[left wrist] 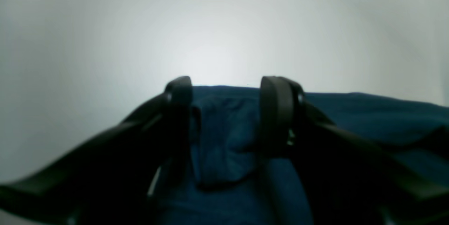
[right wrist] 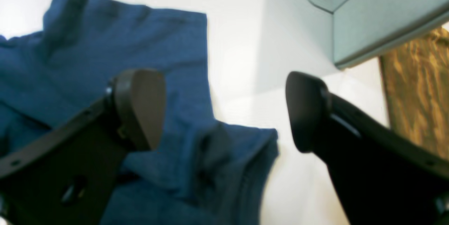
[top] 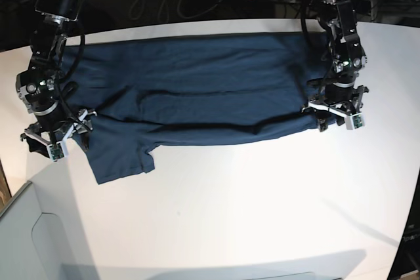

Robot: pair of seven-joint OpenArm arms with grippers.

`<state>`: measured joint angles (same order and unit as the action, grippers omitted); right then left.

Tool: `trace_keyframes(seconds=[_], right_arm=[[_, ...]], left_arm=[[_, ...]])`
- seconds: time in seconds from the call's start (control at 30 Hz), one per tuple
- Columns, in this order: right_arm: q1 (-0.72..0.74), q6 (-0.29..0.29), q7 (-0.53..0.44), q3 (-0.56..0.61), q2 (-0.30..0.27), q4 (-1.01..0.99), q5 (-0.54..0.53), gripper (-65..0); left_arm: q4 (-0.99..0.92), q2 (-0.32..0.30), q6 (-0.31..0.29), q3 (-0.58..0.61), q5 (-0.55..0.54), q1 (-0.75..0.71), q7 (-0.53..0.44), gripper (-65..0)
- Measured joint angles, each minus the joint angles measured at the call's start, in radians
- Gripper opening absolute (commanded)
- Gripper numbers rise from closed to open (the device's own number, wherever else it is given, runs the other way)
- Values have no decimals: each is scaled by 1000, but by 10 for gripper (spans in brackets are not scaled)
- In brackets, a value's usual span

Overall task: Fold the T-shirt properly
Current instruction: 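Lift the hem and fold it toward the collar edge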

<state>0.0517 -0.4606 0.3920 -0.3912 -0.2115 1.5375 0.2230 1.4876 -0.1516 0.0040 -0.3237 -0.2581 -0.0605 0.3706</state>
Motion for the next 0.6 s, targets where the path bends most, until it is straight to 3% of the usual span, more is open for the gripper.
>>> trace_keyframes(seconds=[0.1, 0.6], right_arm=[[14, 0, 42, -1, 0, 0, 2, -128], [36, 0, 45, -1, -1, -5, 0, -128]], left_arm=[[-3, 0, 0, 2, 0, 2, 1, -350], [-76, 24, 3, 8, 0, 19, 0, -351]])
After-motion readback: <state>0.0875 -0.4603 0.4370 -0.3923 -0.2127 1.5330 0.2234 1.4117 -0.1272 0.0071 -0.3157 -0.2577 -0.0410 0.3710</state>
